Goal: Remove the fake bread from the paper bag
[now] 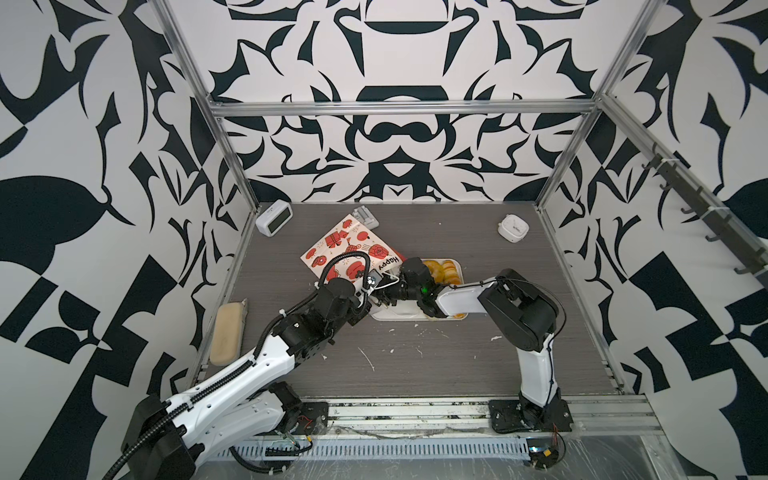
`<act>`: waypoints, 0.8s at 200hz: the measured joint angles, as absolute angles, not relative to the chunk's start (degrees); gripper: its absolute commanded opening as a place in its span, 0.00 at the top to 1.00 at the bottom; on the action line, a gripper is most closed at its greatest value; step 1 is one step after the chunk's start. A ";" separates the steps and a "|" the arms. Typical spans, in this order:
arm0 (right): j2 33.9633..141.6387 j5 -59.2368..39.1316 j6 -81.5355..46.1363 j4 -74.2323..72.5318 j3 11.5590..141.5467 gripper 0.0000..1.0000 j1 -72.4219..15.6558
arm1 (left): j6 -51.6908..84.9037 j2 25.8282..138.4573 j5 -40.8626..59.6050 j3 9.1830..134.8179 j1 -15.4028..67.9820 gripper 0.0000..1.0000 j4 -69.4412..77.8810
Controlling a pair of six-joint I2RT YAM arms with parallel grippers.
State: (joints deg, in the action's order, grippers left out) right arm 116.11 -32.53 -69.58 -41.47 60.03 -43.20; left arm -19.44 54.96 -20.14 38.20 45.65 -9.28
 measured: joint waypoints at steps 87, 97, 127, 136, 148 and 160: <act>116.71 -31.62 -72.36 -45.84 59.42 0.56 -43.22 | -17.52 56.93 -22.00 38.24 45.65 1.00 -7.31; 117.36 -31.42 -73.01 -47.03 59.35 0.56 -43.22 | -16.78 57.80 -22.31 38.39 45.65 1.00 -6.66; 119.26 -30.59 -73.78 -49.15 58.98 0.56 -43.46 | -14.63 60.99 -22.96 39.79 45.65 1.00 -4.91; 119.33 -30.24 -73.82 -49.36 58.81 0.56 -43.55 | -14.02 61.60 -23.14 40.29 45.65 1.00 -4.38; 119.24 -29.76 -73.91 -50.13 58.30 0.57 -43.66 | -13.21 62.35 -23.51 40.97 45.65 1.00 -3.57; 119.00 -29.15 -73.95 -50.81 57.47 0.57 -43.77 | -12.51 62.83 -23.83 41.45 45.65 1.00 -2.98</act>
State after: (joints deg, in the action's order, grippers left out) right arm 119.00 -29.15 -73.95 -50.81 57.47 -43.77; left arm -12.51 62.83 -23.83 41.45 45.65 -2.98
